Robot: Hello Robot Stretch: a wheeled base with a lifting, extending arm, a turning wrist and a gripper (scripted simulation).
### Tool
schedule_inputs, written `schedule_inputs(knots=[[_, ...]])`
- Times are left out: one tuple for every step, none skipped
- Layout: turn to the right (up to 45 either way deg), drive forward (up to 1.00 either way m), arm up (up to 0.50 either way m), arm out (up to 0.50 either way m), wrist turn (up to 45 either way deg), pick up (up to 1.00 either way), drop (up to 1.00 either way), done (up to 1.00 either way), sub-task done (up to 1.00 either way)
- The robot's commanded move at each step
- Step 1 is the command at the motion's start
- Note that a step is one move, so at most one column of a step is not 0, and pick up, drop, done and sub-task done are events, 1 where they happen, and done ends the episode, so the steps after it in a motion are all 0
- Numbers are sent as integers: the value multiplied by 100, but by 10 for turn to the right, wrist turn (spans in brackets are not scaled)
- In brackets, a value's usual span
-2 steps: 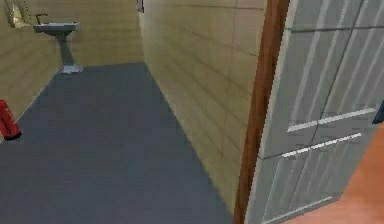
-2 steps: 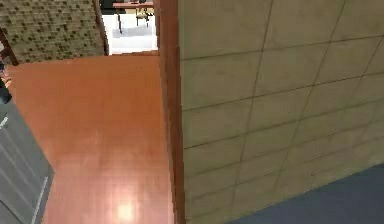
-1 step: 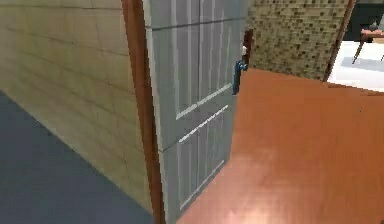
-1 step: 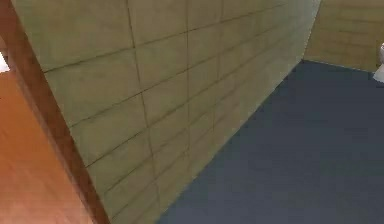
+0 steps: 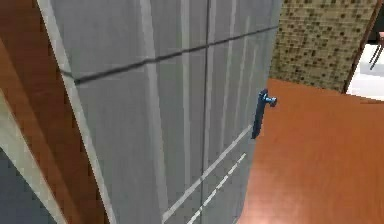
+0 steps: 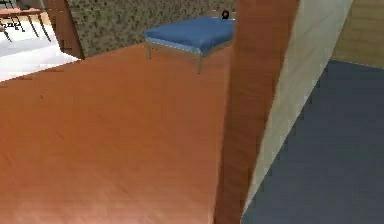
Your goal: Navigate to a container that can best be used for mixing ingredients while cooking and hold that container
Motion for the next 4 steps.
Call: schedule_inputs(knots=[[390, 0, 0, 0, 0, 0, 0, 0, 0], [0, 100, 0, 0, 0, 0, 0, 0, 0], [60, 0, 0, 0, 0, 0, 0, 0, 0], [0, 20, 0, 0, 0, 0, 0, 0, 0]])
